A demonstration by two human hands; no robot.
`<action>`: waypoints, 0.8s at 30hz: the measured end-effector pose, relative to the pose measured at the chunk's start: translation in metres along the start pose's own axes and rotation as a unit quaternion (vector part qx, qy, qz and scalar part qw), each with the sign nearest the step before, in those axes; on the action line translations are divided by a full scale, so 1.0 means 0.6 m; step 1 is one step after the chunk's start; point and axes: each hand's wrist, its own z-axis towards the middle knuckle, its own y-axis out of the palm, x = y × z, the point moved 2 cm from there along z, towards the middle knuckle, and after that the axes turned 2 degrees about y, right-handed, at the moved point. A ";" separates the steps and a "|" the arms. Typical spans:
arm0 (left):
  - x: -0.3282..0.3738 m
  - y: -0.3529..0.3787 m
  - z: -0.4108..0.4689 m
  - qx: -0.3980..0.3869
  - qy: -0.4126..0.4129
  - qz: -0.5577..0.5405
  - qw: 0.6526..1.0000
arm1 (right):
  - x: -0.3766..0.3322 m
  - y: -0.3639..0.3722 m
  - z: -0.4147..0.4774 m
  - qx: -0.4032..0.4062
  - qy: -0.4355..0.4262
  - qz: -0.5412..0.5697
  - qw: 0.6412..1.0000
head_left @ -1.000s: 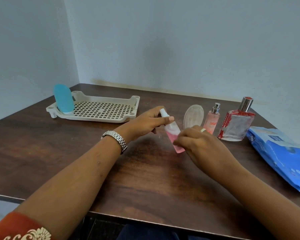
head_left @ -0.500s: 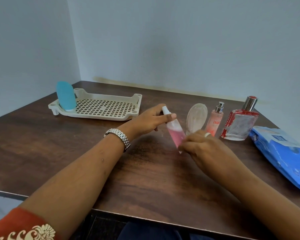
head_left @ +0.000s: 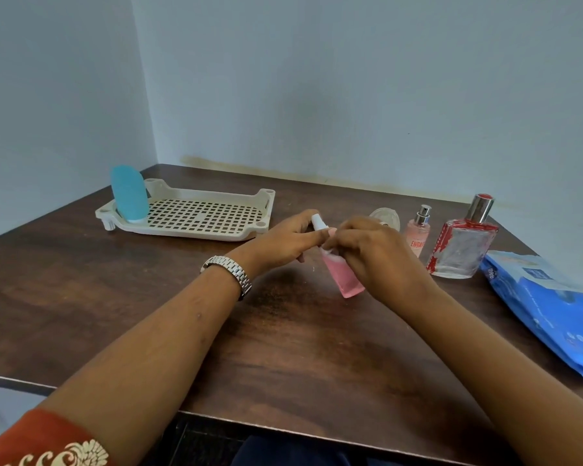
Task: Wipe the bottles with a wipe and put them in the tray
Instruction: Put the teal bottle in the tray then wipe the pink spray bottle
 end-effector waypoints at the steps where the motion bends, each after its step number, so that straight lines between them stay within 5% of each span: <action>1: -0.001 0.000 0.000 0.002 -0.003 0.000 1.000 | 0.000 0.000 -0.004 -0.008 0.003 0.000 1.000; 12: 0.004 0.003 0.000 0.001 -0.003 -0.004 1.000 | 0.009 -0.013 -0.097 -0.069 0.008 -0.020 0.997; 24: 0.002 0.002 -0.001 -0.002 -0.009 0.000 1.000 | 0.016 0.005 -0.004 0.056 0.070 0.076 0.993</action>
